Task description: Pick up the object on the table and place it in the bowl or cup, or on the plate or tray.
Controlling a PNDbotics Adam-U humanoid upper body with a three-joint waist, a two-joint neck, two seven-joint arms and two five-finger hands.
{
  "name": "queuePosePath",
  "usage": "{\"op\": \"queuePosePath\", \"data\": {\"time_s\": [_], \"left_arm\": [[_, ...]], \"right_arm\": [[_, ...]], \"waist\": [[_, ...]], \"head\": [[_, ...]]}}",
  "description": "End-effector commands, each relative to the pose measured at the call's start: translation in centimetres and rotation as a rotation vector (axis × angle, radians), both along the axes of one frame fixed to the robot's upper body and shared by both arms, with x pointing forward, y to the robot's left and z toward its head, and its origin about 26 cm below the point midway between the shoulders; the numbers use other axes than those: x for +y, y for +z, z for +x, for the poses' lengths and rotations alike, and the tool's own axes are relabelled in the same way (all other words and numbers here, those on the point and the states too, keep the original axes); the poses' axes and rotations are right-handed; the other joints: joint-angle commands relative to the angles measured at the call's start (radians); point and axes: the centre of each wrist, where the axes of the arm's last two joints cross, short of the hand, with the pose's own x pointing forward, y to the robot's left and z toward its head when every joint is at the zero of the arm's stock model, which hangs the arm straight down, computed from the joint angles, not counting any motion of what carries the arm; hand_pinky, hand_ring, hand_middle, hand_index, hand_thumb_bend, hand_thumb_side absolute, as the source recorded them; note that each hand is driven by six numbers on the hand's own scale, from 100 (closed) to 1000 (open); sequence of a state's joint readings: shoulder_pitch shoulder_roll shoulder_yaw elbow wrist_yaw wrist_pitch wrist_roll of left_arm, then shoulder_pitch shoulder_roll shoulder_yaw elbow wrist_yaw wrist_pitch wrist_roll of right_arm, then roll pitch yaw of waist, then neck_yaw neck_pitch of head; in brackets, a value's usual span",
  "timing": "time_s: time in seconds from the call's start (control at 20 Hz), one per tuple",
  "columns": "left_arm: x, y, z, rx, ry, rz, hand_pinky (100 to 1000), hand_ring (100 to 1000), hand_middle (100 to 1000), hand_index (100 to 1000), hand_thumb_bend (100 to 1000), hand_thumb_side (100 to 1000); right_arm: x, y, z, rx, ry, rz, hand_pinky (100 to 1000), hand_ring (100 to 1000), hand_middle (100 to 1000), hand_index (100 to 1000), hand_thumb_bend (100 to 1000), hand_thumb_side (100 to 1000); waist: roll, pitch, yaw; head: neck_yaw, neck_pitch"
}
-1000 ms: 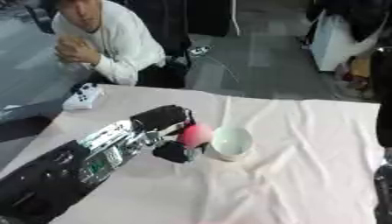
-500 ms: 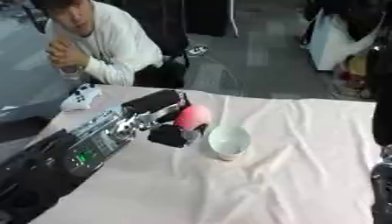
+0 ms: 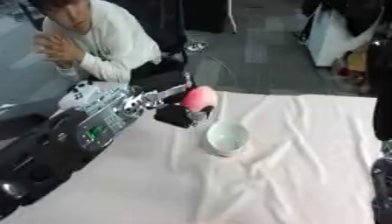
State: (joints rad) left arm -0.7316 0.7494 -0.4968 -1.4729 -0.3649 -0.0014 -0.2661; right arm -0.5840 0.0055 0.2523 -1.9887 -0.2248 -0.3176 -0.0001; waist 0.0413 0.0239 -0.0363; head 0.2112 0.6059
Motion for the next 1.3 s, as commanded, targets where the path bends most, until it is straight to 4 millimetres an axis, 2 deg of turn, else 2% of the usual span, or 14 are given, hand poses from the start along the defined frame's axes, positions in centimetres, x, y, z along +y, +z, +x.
{"op": "queuePosePath", "data": {"time_s": [0.05,0.55,1.3], "left_arm": [[0.5,0.7,1.2,-0.041,-0.018,0.022,100,100,100,315,100,590],[0.8,-0.8,3.3,-0.047,-0.051,0.073,100,100,100,318,100,595],[0.6,-1.8,4.4,-0.039,-0.060,0.055,100,100,100,323,100,596]], "right_arm": [[0.2,0.5,-0.3,-0.018,0.015,0.011,100,331,376,498,100,725],[0.7,0.6,-0.5,-0.014,0.035,0.014,100,330,375,498,100,731],[1.4,0.7,-0.7,-0.010,0.062,0.029,100,330,376,498,102,731]], "waist": [[0.003,-0.010,-0.005],[0.008,-0.004,-0.026],[0.019,0.005,-0.060]], "head": [[-0.008,0.007],[0.004,0.002],[0.010,-0.006]]}}
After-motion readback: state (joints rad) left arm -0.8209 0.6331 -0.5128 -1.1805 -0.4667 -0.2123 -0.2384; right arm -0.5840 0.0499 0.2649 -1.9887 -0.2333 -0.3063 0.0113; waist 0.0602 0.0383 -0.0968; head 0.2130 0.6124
